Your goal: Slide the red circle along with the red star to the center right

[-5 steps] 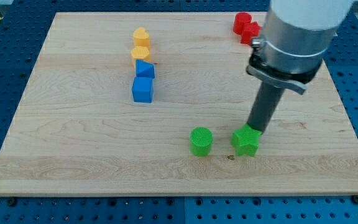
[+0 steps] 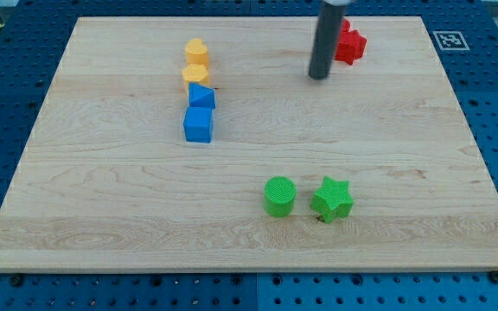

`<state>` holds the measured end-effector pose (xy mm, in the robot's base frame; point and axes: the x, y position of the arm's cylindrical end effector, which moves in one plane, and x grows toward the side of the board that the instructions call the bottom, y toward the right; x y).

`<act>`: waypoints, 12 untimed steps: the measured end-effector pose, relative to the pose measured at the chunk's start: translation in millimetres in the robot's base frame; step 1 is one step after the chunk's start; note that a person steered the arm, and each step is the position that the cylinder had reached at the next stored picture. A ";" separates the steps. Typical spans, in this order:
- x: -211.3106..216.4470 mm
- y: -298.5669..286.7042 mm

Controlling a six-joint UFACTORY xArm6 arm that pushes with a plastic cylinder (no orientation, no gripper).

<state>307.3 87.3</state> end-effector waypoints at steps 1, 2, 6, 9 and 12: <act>-78.8 -19.1; -115.5 -1.9; -96.2 40.3; -24.0 91.8; 34.6 103.5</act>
<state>341.8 190.9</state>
